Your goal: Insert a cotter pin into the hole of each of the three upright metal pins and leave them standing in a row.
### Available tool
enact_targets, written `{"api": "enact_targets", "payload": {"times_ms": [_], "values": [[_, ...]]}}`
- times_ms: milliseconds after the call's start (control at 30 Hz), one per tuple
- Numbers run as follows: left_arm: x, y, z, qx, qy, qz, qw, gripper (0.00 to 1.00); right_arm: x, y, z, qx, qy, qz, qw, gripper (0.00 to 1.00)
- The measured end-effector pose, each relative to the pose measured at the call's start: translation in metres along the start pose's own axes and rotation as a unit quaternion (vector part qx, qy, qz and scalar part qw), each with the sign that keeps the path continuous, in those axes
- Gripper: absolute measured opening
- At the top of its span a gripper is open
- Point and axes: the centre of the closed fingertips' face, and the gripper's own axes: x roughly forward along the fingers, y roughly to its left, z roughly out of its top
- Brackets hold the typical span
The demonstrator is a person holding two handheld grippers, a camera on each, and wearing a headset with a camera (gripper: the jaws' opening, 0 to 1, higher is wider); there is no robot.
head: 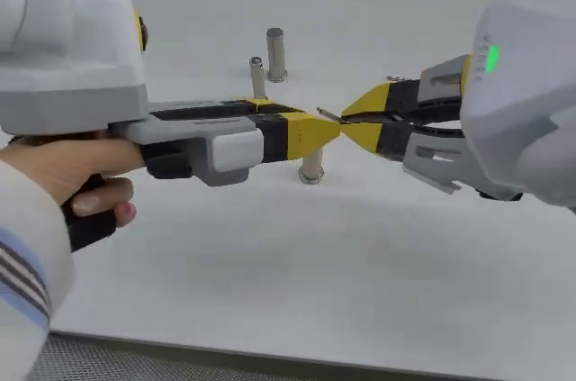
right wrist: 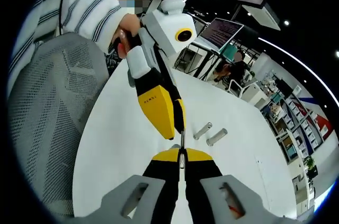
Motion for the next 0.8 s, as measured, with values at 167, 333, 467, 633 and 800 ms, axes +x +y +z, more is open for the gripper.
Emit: {"api": "enact_targets", "payload": {"times_ms": [167, 333, 467, 633, 800], "values": [[-0.001, 0.001, 0.002, -0.027, -0.009, -0.003, 0.9996, 0.14, 0.004, 0.0, 0.004, -0.018, 0.002, 0.003, 0.9998, 0.0], [-0.002, 0.003, 0.001, -0.034, -0.009, 0.0, 0.9994, 0.1, 0.005, 0.002, 0.009, -0.026, -0.002, 0.007, 0.9996, 0.0], [-0.002, 0.005, 0.001, -0.038, -0.011, 0.005, 0.9992, 0.09, 0.005, 0.002, 0.01, -0.031, -0.003, 0.009, 0.9995, 0.0], [-0.003, 0.006, 0.0, -0.04, -0.012, 0.007, 0.9991, 0.06, 0.005, 0.003, 0.013, -0.039, -0.004, 0.012, 0.9992, 0.0], [-0.004, 0.005, 0.0, -0.048, -0.016, 0.005, 0.9987, 0.03, 0.005, 0.005, 0.015, -0.048, -0.003, 0.014, 0.9988, 0.0]]}}
